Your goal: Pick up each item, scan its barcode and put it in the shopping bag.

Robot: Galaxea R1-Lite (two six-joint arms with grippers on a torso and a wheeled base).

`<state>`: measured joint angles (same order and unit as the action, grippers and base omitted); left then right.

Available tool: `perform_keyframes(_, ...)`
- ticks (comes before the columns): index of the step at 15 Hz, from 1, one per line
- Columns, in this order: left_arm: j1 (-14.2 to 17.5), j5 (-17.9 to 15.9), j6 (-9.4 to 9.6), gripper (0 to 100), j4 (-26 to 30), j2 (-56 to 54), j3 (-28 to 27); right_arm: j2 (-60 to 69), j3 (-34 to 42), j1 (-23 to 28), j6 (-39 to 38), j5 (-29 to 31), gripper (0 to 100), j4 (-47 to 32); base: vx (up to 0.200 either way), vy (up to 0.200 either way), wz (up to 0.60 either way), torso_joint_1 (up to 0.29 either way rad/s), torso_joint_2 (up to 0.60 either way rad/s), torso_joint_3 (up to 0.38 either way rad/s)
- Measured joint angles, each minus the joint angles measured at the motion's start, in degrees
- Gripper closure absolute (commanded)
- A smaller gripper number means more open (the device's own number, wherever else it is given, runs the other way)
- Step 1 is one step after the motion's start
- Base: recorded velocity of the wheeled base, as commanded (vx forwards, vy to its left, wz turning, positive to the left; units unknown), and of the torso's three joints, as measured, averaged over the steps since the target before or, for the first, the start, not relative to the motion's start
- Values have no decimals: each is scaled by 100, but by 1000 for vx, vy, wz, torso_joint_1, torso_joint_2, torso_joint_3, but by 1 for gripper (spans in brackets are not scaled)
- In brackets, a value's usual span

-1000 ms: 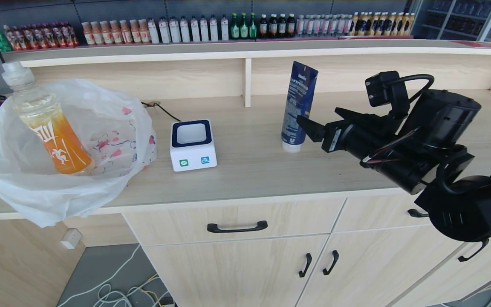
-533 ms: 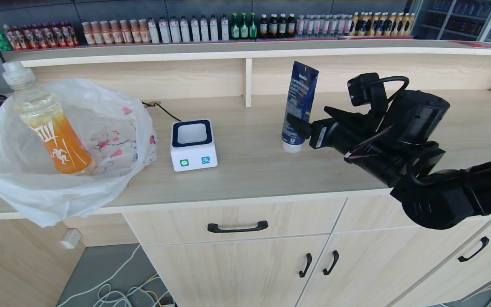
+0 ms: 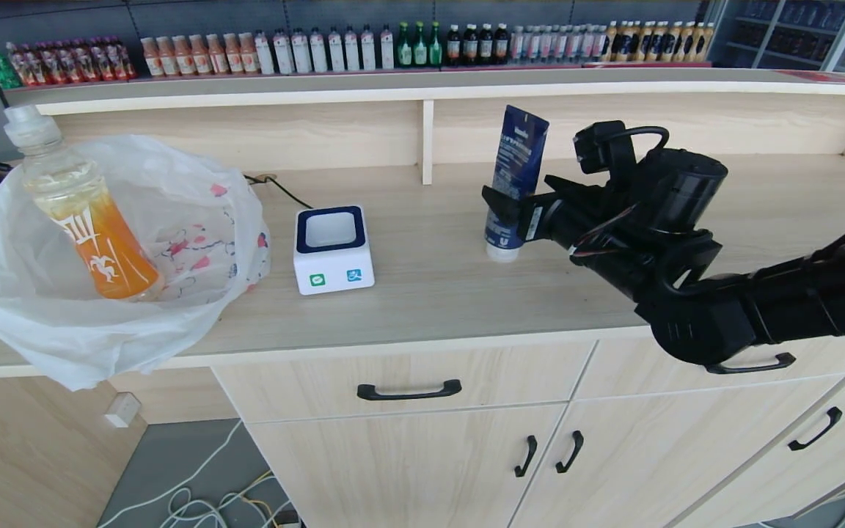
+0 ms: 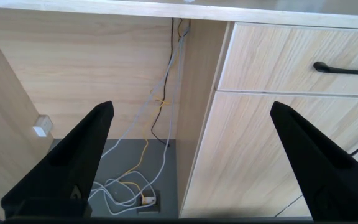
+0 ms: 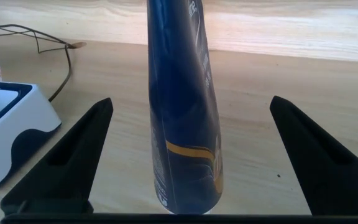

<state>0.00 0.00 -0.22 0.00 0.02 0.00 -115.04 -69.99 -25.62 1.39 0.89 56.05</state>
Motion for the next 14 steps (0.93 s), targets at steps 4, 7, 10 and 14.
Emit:
perform_keyframes(4,0,0,-2,0,0,0,0,-172,-410,2,0,9,0,-266,0,0,0,0,0,0)
perform_keyframes(7,0,0,-2,0,0,0,0,-293,-600,-2,0,6,0,-295,0,0,0,0,0,0)
perform_keyframes(10,0,0,-2,0,0,0,0,-408,-761,-12,0,11,0,-418,0,0,0,0,0,0)
perform_keyframes(14,0,0,-2,0,0,0,0,-585,-1034,-20,0,12,0,-477,0,0,0,0,0,0)
